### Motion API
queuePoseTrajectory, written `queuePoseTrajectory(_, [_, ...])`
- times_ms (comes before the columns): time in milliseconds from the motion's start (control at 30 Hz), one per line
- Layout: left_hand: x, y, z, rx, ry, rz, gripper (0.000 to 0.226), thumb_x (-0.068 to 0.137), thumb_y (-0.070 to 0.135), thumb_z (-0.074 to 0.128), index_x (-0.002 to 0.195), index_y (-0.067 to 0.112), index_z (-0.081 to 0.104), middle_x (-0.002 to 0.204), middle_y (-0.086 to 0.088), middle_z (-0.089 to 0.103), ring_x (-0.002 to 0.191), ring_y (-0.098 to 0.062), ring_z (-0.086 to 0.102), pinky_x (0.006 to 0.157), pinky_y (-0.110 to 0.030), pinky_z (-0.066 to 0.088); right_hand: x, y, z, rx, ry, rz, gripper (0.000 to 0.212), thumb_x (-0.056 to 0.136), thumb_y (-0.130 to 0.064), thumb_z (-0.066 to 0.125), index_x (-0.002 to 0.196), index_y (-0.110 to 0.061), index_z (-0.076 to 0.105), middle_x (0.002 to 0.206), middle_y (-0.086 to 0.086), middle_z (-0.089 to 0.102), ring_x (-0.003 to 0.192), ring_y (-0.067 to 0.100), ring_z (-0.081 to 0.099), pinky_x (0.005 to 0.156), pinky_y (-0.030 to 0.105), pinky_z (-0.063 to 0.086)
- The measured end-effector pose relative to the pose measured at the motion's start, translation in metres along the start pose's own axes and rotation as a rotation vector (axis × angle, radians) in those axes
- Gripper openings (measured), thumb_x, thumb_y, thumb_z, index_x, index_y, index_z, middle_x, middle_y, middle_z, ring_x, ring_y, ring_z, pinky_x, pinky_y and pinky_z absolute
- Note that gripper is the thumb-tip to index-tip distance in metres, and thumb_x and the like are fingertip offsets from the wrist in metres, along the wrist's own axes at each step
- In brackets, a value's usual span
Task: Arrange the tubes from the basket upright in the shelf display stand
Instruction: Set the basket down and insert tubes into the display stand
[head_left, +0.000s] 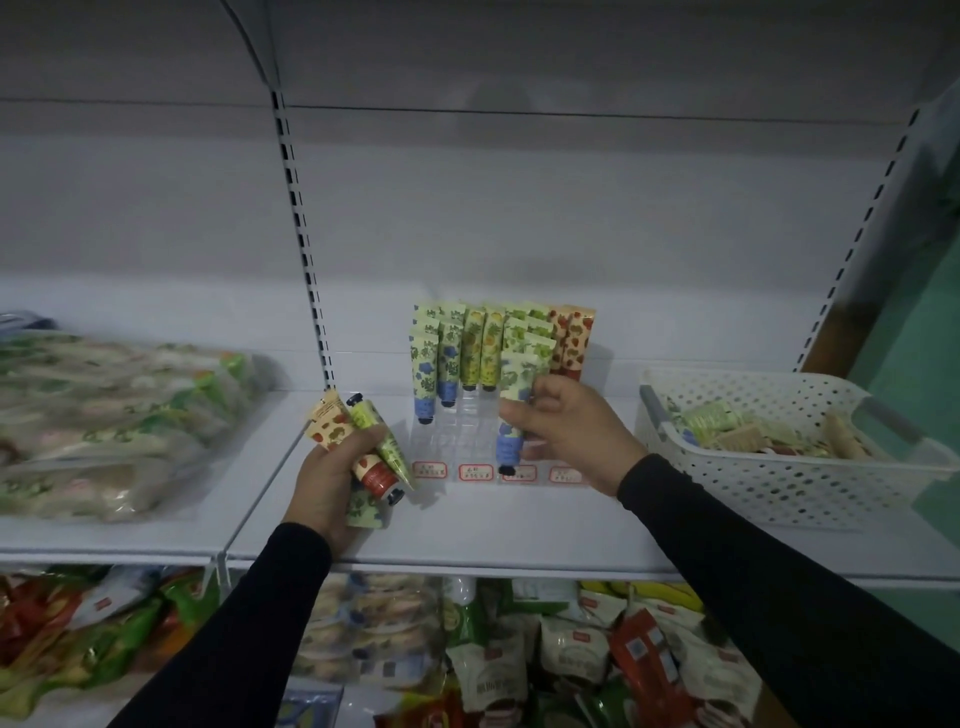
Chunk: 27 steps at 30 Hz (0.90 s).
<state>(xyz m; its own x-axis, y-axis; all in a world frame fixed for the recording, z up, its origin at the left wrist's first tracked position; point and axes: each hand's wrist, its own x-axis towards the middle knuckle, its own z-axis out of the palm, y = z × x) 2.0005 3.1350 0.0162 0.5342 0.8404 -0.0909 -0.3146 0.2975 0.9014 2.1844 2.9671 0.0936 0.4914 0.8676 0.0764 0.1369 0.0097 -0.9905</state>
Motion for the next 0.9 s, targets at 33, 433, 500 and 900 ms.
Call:
queuePoseTrajectory(33, [0.000,0.000,0.000,-0.002,-0.002,0.001,0.025,0.066,0.025,0.079,0.084,0.015,0.065,0.072,-0.008,0.065,0.061,-0.024,0.062,0.061,-0.035,0.052,0.002,0.003,0.000,-0.104,0.047,-0.061,0.033,0.087,-0.024,0.073,0.099,0.002,0.056,0.084,0.016,0.058,0.073,0.014,0.065,0.061,0.023,0.056])
queuePoseTrajectory(433, [0.003,0.006,0.003,0.052,-0.002,0.039,0.021,0.072,0.021,0.079,0.087,0.014,0.066,0.074,-0.009,0.068,0.063,-0.026,0.065,0.067,-0.040,0.054,0.019,-0.002,0.015,-0.073,0.063,-0.110,0.018,0.093,-0.016,0.065,0.082,-0.006,0.053,0.093,0.015,0.060,0.081,0.016,0.068,0.081,0.027,0.059])
queuePoseTrajectory(500, [0.006,0.010,0.004,0.088,0.004,0.067,0.013,0.080,0.015,0.075,0.087,0.013,0.065,0.071,-0.007,0.069,0.062,-0.024,0.065,0.066,-0.039,0.054,0.025,-0.002,0.019,-0.113,0.070,-0.129,0.017,0.094,-0.018,0.063,0.084,-0.007,0.055,0.098,0.014,0.063,0.084,0.016,0.069,0.087,0.032,0.058])
queuePoseTrajectory(900, [0.018,0.011,-0.015,0.143,0.049,0.112,0.019,0.081,0.012,0.075,0.096,0.007,0.065,0.079,-0.013,0.069,0.068,-0.028,0.067,0.064,-0.040,0.053,0.054,0.006,0.044,-0.398,0.248,-0.289,0.022,0.089,-0.030,0.070,0.099,-0.011,0.070,0.091,-0.008,0.070,0.087,0.008,0.067,0.084,0.033,0.058])
